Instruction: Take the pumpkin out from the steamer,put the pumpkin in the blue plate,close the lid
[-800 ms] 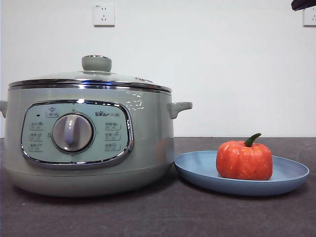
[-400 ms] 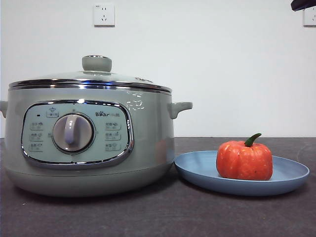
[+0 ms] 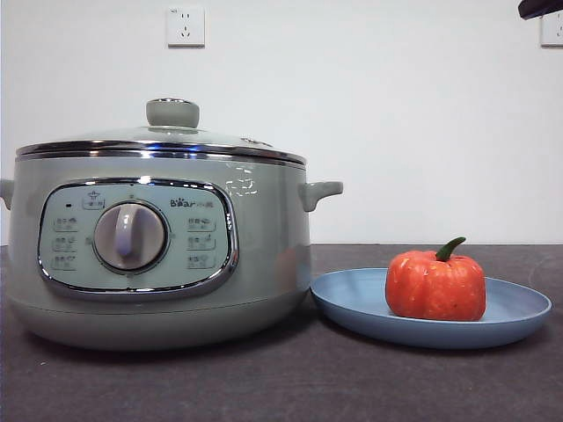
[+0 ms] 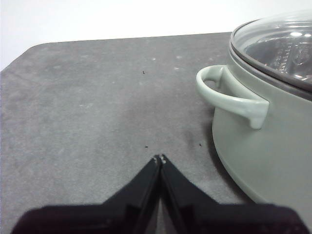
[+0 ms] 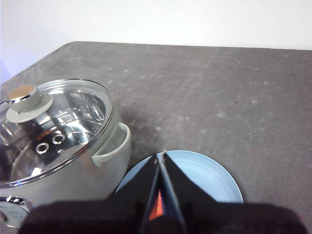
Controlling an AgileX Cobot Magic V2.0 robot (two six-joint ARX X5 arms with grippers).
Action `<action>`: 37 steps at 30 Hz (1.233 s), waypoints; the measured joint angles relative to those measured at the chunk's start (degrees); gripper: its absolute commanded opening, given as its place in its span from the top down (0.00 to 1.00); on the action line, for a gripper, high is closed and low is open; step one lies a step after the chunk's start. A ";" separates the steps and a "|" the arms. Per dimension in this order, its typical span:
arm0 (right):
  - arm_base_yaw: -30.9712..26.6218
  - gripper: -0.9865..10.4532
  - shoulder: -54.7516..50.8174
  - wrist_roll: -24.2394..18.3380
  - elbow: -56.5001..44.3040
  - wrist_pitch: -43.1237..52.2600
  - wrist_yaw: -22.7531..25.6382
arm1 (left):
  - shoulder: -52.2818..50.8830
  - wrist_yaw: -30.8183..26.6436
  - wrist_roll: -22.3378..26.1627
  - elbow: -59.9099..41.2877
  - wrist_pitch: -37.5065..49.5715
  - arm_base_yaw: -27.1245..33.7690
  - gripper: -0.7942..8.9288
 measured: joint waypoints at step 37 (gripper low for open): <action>-18.84 0.93 -12.81 -7.74 -7.10 -0.70 -10.34 | 0.02 0.00 -0.02 0.00 -1.33 0.00 0.92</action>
